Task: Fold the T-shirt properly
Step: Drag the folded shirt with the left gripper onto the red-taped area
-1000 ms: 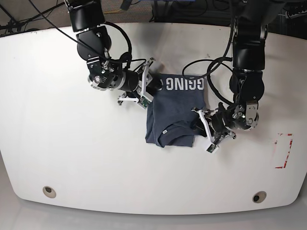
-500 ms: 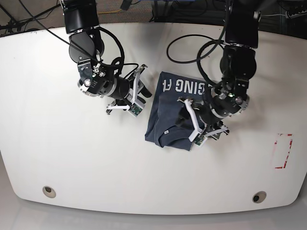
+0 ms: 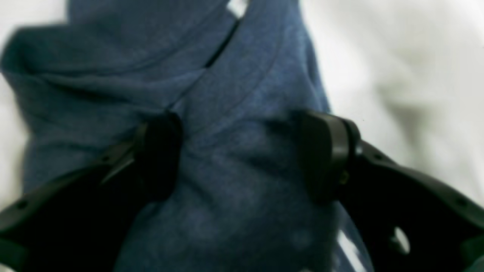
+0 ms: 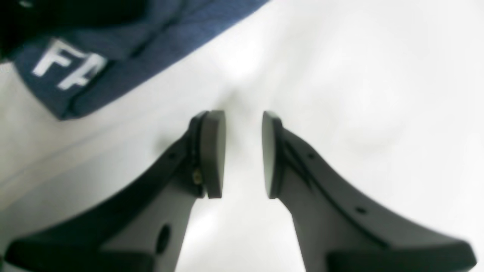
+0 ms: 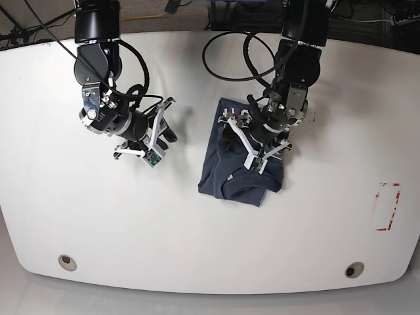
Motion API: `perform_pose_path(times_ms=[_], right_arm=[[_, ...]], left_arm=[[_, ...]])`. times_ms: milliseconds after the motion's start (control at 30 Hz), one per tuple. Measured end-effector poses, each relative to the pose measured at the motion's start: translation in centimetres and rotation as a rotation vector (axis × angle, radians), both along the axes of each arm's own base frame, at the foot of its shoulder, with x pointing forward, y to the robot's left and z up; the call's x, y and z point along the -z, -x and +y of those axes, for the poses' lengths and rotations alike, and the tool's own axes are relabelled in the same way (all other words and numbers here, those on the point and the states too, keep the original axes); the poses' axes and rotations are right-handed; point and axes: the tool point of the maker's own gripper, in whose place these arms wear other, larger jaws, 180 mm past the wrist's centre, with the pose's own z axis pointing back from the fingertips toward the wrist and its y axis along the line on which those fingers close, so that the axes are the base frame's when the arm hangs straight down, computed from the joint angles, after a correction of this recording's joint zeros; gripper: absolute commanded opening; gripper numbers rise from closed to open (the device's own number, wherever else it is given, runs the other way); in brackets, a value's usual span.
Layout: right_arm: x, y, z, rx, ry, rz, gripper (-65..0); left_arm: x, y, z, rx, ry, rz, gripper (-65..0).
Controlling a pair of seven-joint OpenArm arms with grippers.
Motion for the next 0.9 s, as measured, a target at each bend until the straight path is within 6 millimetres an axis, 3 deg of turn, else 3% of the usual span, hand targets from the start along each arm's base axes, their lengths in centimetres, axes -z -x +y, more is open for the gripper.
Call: perform_pose_path(times_ms=[200, 333, 533, 733, 900], right_arm=[[-0.4, -0.2, -0.9, 0.010, 0.033, -0.017, -49.8], [-1.3, -0.2, -0.2, -0.004, 0.019, -0.043, -49.8], [-1.5, -0.2, -0.5, -0.003, 0.033, -0.052, -49.8], [-1.9, 0.1, -0.1, -0.012, 0.026, -0.064, -49.8], [-1.9, 0.3, -0.1, -0.012, 0.029, -0.062, -49.8]], left_arm=[[2.1, -0.7, 2.5, -0.004, 0.006, -0.005, -19.0], [2.2, -1.0, 7.4, -0.048, -0.033, -0.025, -19.0], [1.5, -0.4, 21.9, -0.171, -0.228, 0.025, -19.2], [0.1, 1.9, 32.1, -0.222, -0.390, 0.098, -19.2], [-0.3, 4.3, 37.9, -0.228, -0.445, 0.176, -19.2]])
